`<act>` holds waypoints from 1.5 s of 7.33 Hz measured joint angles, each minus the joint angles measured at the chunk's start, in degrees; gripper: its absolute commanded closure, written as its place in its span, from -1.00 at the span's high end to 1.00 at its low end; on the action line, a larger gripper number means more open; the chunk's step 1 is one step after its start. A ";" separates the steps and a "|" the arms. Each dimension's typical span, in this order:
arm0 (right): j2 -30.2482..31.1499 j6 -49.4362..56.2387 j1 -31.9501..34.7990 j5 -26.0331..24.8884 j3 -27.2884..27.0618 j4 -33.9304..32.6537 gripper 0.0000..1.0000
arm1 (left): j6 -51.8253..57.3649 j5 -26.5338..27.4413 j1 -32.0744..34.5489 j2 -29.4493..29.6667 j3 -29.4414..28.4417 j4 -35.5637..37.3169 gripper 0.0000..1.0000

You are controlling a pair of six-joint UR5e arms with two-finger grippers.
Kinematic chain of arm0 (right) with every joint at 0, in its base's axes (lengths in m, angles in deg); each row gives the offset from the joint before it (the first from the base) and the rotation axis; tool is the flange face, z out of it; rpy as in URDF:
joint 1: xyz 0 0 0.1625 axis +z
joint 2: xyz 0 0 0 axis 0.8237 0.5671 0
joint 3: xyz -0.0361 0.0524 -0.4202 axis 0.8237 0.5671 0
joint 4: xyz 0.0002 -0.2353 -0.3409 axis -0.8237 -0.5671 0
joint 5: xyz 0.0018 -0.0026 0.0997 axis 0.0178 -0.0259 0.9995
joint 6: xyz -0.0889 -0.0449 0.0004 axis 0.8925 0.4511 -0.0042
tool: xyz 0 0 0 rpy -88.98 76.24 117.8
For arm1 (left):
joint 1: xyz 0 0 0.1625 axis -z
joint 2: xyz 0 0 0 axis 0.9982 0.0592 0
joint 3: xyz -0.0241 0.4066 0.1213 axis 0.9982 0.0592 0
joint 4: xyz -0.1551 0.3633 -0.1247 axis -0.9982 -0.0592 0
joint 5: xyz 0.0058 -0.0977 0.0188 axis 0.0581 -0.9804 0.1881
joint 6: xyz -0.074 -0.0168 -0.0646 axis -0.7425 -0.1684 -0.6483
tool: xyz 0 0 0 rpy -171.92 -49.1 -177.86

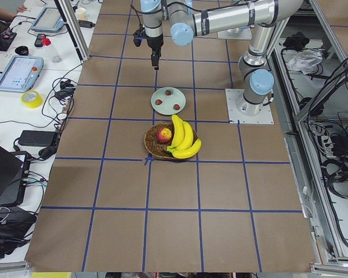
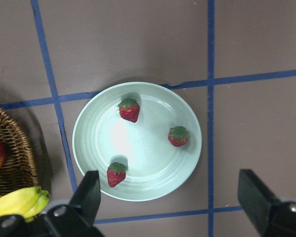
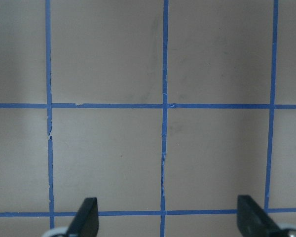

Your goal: Collect all strawberries into plate

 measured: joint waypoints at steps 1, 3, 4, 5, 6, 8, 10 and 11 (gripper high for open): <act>0.00 -0.10 0.00 0.04 -0.04 -0.02 1.00 | -3.44 -0.04 2.38 -2.59 -1.46 -2.34 1.00; -0.02 -0.15 0.00 0.15 -0.14 0.01 1.00 | -6.47 0.08 5.15 -5.53 -4.37 -3.21 1.00; -0.02 -0.15 0.00 0.17 -0.15 0.06 1.00 | -6.72 0.24 5.78 -6.12 -4.89 -2.54 1.00; 0.00 -0.16 0.00 0.25 -0.14 0.18 1.00 | -6.76 0.41 6.07 -6.69 -5.03 -2.03 1.00; 0.02 -0.16 0.02 0.23 -0.10 0.32 1.00 | -6.92 0.53 6.18 -7.03 -4.82 -1.82 1.00; 0.06 -0.16 0.07 0.08 -0.09 0.33 1.00 | -7.02 0.52 6.22 -7.27 -4.67 -1.76 1.00; 0.06 -0.16 0.08 0.27 -0.09 0.29 1.00 | -7.04 0.48 6.23 -7.44 -5.00 -3.35 1.00; 0.02 -0.16 0.04 0.35 -0.08 0.24 1.00 | -7.04 0.48 6.23 -7.46 -5.21 -3.99 1.00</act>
